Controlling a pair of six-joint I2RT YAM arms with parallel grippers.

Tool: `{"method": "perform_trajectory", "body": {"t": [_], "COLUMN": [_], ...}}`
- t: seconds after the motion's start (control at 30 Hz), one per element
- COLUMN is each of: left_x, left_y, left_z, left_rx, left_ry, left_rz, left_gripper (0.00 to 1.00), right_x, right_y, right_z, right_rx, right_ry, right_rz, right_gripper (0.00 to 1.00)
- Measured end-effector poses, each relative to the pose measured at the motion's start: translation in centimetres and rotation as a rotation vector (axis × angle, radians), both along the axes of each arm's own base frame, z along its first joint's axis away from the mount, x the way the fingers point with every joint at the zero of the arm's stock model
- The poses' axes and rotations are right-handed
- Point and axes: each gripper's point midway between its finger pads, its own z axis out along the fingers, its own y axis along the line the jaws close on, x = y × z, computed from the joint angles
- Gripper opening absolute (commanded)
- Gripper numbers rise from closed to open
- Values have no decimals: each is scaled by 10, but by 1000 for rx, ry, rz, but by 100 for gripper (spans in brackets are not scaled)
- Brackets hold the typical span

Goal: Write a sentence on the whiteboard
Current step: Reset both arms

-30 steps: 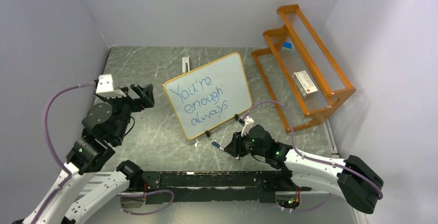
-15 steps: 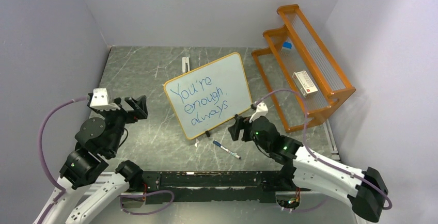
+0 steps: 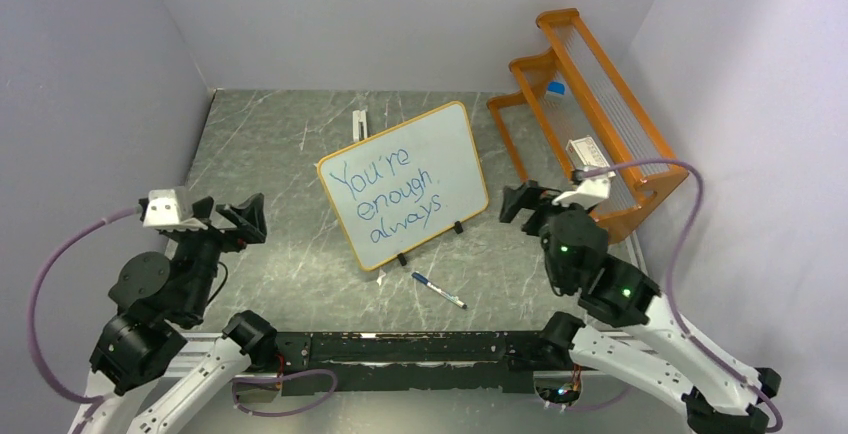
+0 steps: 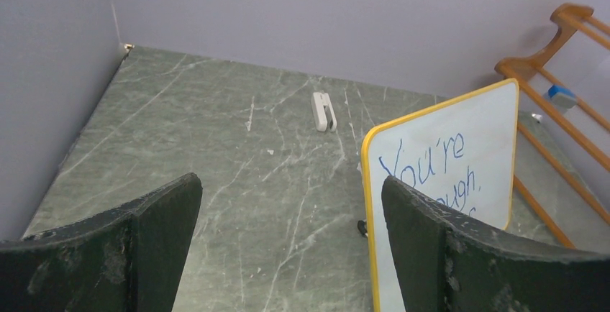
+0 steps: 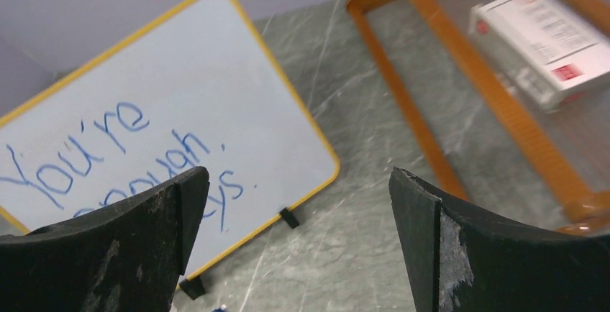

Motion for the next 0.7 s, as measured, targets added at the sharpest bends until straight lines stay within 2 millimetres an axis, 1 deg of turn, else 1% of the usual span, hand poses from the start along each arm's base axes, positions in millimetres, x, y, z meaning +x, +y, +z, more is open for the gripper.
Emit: {"method": "perform_trajectory", "body": {"t": [0.07,0.13,0.2,0.3,0.37,0.47,0.53,0.6,0.7], "left_x": [-5,-10,-16,-24,-28,-33,-32,-31,-29], "left_y": [4,10,16,26,33,40,41,41,41], "left_z": [5,10,14,17,19,20,18,16,12], "left_rx": [-8,-21,-35,-58,-74,-93,-95,-91,-90], "left_ry": [-17,-34,-53,-82,-100,-121,-119,-112,-103], "left_rz": [4,13,25,52,72,95,103,107,115], "left_gripper": [98,98,98,98,98,98,98,98,98], "right_x": [-6,-15,-23,-35,-43,-52,-56,-58,-57], "right_y": [-16,-37,-57,-83,-97,-111,-118,-121,-119], "right_z": [14,31,43,49,52,52,51,49,45], "right_rx": [6,18,30,46,63,89,104,108,92], "right_ry": [-25,-58,-92,-125,-148,-183,-205,-219,-218], "right_rz": [-35,-78,-121,-177,-201,-215,-219,-219,-214], "right_gripper": [100,100,100,100,100,100,100,100,100]}}
